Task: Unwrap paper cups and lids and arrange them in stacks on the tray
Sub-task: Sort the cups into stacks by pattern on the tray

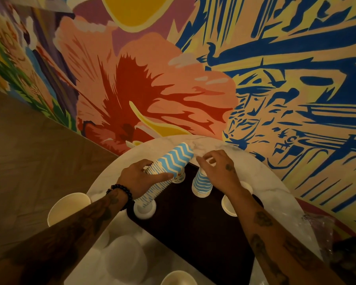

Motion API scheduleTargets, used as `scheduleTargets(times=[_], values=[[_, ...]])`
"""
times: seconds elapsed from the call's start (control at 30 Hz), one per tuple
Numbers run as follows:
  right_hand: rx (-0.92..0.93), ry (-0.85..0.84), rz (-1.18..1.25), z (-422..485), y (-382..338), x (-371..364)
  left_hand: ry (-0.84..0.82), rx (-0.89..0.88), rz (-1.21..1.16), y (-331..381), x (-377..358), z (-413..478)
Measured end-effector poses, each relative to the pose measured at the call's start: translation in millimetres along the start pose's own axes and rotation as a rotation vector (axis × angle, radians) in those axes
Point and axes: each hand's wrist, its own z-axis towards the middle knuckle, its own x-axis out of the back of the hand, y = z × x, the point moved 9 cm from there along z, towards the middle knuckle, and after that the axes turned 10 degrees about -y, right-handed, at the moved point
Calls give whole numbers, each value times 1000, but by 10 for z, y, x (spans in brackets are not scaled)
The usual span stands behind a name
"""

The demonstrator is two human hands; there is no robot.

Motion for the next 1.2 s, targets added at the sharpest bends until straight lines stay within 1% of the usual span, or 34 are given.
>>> scheduleTargets(times=[0.03,0.13,0.2,0.33,0.43,0.53,0.6,0.77,0.83,0.9,1.0,1.13,1.2], values=[[-12,-21,94,4,-72,2,-7,-13,-7,25,-11,-6],[-21,-157,452,-8,-281,-99,2,-44,-10,73,-29,1],[-3,-167,489,-27,-379,-116,13,-63,-9,105,-27,-2],[-22,-95,487,-19,-391,-76,12,-90,14,132,-33,-4],[-24,-121,538,1,-370,-99,16,-84,13,102,-13,12],[-24,-120,586,15,-363,-67,-28,-71,-12,65,-44,43],[-12,-69,598,27,-371,40,-40,-49,-32,31,-46,52],[-6,179,621,77,-271,513,4,51,-31,-123,58,31],[-3,224,544,83,-223,650,14,83,-37,-188,99,17],[16,215,370,77,-213,696,20,94,-45,-216,130,5],[45,126,155,76,-181,545,24,75,-84,-195,171,-25],[37,13,-44,61,-67,226,26,58,-97,-136,174,-57],[36,-21,-105,38,-2,89,23,45,-102,-118,164,-68]])
